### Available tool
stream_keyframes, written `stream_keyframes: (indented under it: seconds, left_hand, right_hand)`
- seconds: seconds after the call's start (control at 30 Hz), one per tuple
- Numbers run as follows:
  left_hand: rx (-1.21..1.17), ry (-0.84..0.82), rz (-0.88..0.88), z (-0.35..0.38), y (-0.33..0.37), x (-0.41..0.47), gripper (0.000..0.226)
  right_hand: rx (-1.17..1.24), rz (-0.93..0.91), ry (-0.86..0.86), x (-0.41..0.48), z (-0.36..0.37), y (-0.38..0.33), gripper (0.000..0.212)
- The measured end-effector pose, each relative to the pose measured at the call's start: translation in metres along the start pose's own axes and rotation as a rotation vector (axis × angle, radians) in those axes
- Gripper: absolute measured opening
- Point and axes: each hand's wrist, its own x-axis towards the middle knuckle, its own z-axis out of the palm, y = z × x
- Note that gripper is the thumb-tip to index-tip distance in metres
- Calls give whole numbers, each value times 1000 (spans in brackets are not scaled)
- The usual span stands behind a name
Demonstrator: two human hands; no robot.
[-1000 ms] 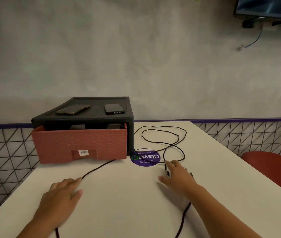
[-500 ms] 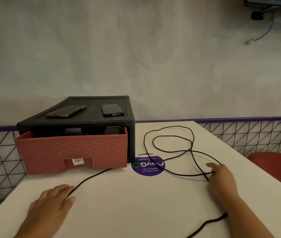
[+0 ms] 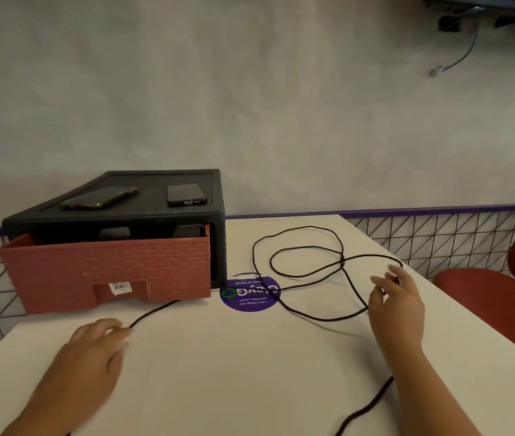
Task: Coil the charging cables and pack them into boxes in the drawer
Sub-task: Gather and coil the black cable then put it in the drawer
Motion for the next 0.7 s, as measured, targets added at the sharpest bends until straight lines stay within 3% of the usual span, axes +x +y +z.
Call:
stream_keyframes:
  seconds: [0.07,0.13,0.2,0.3,0.47,0.7]
  left_hand:
    - [-67,3,145,-2,35,12,34]
    - [-180,-13,237,3,76,27,41]
    - [-309,-57,262,8,119,44,50]
    - [-359,-208,252,29,174,74,37]
    - [-222,-456,144,69,226,114,37]
    - [-30,-443,44,100,255,141,39]
  right_hand:
    - [-25,45,7,2,-1,-2,45]
    - [42,212,-16,6,-3,-1,60]
    - [283,402,-51,10,-4,4,63]
    - [611,584,-101,19,-4,16,54]
    - [604,509,-67,24,1,23,41]
    - [698,486,-101,23,-3,19,46]
